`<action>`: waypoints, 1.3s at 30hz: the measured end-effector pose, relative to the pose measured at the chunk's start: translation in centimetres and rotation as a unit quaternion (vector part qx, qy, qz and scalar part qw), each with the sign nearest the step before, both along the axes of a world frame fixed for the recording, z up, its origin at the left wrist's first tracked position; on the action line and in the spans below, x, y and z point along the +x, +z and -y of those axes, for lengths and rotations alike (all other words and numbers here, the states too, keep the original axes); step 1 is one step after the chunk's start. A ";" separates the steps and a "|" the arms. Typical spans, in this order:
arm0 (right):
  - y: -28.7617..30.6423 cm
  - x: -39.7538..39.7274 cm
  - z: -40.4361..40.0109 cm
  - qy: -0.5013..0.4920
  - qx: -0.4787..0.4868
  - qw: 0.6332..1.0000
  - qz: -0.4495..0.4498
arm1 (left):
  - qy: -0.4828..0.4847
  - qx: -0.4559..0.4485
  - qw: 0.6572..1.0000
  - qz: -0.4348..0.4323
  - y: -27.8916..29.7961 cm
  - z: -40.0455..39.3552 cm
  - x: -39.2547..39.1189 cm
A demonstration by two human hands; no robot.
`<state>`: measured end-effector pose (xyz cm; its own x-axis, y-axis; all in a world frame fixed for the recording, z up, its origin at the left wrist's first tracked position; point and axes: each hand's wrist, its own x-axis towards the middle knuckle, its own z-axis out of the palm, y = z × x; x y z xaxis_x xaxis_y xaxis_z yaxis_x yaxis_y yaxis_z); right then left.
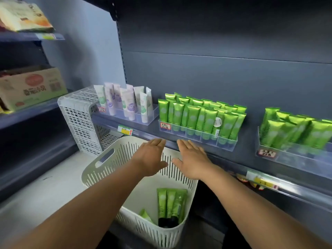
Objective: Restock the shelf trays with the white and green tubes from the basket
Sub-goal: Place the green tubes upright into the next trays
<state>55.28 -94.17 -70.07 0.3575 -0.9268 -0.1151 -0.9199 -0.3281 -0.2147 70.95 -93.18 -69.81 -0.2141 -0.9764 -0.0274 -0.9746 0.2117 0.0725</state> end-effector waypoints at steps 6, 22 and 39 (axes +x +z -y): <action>-4.9 4.1 1.1 0.019 0.063 0.998 -0.015 | 0.017 0.057 0.998 -0.006 -5.1 0.4 3.6; -17.4 6.8 6.4 0.028 0.248 0.946 -0.208 | -0.051 0.271 0.958 0.079 -17.6 5.0 5.1; -21.1 7.4 7.3 -0.020 0.320 0.924 -0.208 | -0.106 0.262 0.958 0.056 -23.9 7.4 2.4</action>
